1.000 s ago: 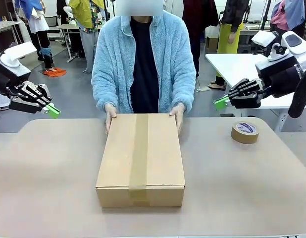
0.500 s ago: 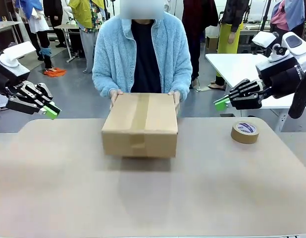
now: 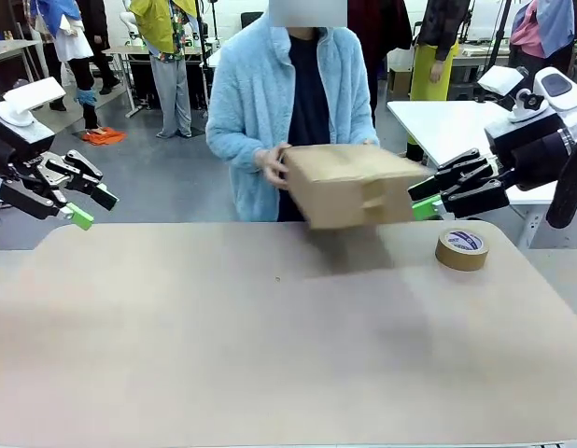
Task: Wrap the clocks to prevent damage.
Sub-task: After the human seals the box with tape, release both hands from the side flaps of the Package Box.
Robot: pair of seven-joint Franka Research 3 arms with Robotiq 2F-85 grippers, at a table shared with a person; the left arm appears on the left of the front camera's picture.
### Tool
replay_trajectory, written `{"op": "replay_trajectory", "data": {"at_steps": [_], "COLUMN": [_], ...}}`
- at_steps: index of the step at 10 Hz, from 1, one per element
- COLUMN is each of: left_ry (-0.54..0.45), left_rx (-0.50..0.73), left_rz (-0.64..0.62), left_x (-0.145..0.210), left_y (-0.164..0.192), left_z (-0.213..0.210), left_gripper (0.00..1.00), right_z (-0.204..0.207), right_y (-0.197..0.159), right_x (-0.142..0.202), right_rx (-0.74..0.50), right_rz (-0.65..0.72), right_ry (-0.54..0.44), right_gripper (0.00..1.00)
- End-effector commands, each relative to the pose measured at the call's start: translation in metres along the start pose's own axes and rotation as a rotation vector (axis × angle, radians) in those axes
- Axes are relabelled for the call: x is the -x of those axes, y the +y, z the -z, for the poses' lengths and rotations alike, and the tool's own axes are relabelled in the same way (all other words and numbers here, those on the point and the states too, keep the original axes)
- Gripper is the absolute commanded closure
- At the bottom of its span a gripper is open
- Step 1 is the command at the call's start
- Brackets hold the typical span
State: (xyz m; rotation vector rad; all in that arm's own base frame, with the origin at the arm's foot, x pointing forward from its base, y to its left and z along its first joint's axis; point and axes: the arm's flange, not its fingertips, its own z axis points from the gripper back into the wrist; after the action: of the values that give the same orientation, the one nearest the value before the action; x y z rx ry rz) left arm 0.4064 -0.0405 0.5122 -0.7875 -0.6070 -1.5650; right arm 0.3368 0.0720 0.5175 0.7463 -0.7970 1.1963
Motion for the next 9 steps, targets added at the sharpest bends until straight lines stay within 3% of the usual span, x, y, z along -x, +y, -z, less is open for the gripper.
{"op": "replay_trajectory", "data": {"at_steps": [1, 7, 8, 9], "left_ry": [-0.006, -0.006, -0.006, 0.000], "left_rx": [0.015, 0.006, -0.012, -0.003], "left_rz": [0.014, 0.008, -0.029, 0.005], "left_x": [-0.0001, -0.0037, -0.0057, -0.0026], "left_y": [0.0018, 0.0042, 0.0053, 0.0020], "left_z": [-0.0015, -0.0068, -0.0075, -0.0035], "left_gripper": [0.00, 0.00, 0.00, 0.00], "right_z": [0.0008, 0.0011, 0.0029, -0.0006], "right_y": [0.0024, 0.0018, 0.0020, -0.0002], "right_x": [0.0051, 0.0028, 0.0009, 0.0004], "right_rx": [-0.012, -0.008, 0.039, 0.001], "right_rz": [0.012, 0.023, 0.045, 0.002], "right_ry": [0.010, 0.010, 0.037, -0.001], "right_gripper": [0.00, 0.00, 0.00, 0.00]}}
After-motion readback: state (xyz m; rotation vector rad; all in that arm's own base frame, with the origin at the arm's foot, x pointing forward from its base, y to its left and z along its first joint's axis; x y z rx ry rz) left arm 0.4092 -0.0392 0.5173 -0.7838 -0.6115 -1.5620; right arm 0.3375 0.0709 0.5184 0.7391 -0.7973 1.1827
